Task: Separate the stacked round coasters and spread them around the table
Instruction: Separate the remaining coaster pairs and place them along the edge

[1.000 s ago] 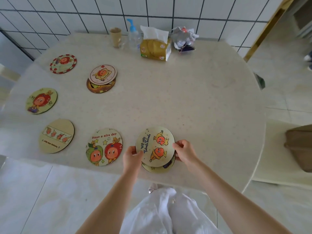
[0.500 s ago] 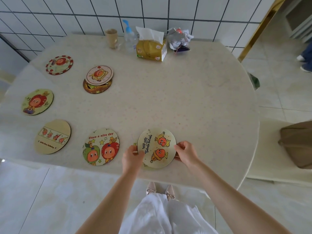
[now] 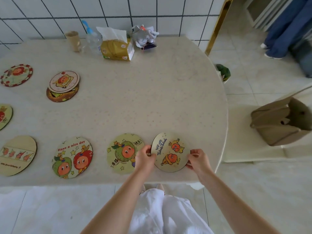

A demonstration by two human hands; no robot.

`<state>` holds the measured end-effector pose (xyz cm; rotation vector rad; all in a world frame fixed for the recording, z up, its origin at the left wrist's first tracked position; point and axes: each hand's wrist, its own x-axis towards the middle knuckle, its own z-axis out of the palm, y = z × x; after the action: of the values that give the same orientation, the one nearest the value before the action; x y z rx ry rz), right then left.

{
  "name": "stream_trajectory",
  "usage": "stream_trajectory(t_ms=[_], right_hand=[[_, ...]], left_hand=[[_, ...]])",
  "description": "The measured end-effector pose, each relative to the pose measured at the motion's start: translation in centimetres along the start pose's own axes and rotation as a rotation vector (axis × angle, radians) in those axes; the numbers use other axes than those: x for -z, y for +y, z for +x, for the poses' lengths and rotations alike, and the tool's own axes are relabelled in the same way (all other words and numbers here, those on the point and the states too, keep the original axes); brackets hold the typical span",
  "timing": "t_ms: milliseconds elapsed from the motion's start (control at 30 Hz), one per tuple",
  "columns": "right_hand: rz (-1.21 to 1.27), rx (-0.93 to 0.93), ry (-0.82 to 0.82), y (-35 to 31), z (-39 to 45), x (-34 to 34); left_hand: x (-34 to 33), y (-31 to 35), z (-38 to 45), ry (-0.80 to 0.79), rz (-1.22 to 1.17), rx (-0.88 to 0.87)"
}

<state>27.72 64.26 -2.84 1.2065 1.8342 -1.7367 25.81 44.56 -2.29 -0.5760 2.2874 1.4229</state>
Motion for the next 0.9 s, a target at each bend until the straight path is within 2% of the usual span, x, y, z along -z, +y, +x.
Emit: stream_trajectory(t_ms=[200, 433, 600, 733, 900], right_hand=[[-0.027, -0.011, 0.077, 1.2, 0.7, 1.9], [-0.256, 0.016, 0.091, 1.2, 1.3, 1.6], [-0.509, 0.130, 0.140, -0.5, 1.4, 1.2], [-0.534, 0.194, 0.090, -3.2, 1.9, -0.3], [-0.598, 0.304, -0.037, -7.8, 2.3, -5.9]], left_hand=[[-2.2, 0.8, 0.1, -0.047, 0.102, -0.030], [-1.6, 0.5, 0.3, -0.024, 0.182, -0.003], [-0.6, 0.5, 0.8, 0.004, 0.181, -0.015], [0.9, 0.8, 1.7, 0.041, 0.154, -0.008], [5.1, 1.4, 3.6, 0.122, 0.075, 0.023]])
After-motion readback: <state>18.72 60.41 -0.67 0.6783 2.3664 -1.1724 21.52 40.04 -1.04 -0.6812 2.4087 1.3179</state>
